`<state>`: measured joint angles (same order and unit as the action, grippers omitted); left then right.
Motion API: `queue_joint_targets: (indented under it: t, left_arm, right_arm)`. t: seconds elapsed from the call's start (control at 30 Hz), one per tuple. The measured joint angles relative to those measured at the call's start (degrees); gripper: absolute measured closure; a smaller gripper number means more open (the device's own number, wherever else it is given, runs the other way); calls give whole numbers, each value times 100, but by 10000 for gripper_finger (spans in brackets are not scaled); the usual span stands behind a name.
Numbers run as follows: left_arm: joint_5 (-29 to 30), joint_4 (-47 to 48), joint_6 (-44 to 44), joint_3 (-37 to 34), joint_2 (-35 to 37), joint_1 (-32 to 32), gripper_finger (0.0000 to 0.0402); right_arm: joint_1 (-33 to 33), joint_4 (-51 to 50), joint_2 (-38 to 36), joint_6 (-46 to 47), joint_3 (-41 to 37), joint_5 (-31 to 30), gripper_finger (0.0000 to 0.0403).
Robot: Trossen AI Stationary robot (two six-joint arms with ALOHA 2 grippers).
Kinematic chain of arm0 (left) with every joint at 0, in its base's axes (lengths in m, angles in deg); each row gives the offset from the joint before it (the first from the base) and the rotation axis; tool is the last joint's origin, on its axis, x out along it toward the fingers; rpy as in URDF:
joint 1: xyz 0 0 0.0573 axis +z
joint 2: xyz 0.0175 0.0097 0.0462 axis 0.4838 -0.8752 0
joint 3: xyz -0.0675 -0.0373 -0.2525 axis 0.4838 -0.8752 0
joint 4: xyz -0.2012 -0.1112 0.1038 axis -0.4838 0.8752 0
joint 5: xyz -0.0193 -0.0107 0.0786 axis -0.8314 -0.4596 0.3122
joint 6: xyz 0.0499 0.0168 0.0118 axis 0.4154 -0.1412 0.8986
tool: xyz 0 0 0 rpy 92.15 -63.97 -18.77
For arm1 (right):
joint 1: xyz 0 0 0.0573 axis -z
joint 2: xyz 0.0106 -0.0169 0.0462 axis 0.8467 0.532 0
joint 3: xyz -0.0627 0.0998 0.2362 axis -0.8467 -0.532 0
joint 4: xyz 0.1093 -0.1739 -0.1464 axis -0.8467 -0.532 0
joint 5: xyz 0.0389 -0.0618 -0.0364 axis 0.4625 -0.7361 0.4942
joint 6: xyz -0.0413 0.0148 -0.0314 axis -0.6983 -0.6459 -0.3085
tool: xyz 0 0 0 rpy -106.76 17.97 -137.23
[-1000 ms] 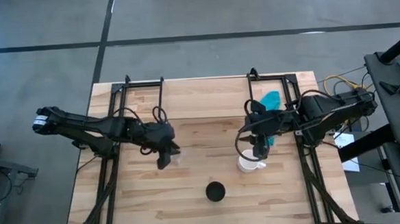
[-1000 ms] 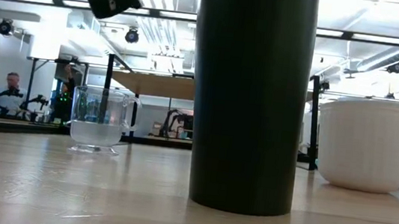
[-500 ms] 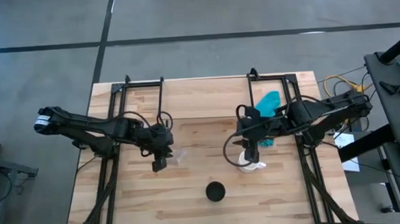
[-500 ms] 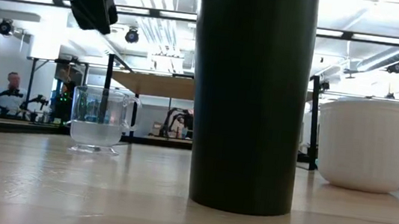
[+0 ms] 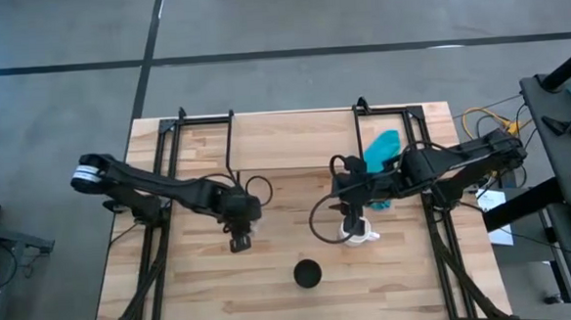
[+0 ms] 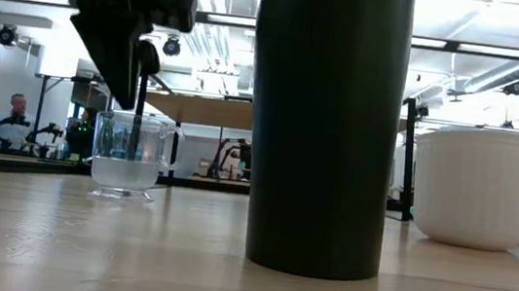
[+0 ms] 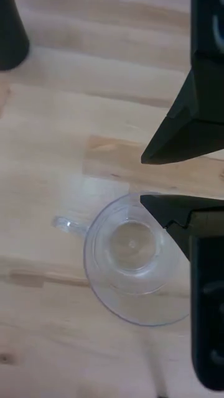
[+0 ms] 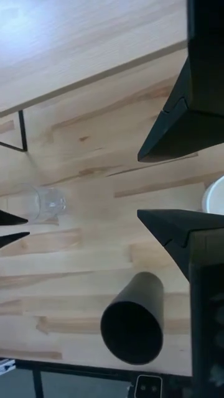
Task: Stack small to large cups/mugs on shelf
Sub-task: Put the transparent mug on the shelf
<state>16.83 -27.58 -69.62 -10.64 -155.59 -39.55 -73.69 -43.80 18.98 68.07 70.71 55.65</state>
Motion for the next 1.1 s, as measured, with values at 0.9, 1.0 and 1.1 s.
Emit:
queue_joint_targets:
  t: [0.9, 1.0, 1.1]
  left_arm:
    - [569, 10, -56, 3, -357, 39, 398]
    - [522, 8, -155, 257, -335, 42, 400]
    - [503, 57, -157, 679, -320, 41, 401]
  right_arm:
    - [0, 39, 8, -2, 0, -1, 275]
    - [0, 37, 8, -3, 0, -1, 275]
    - [0, 38, 8, -4, 0, -2, 275]
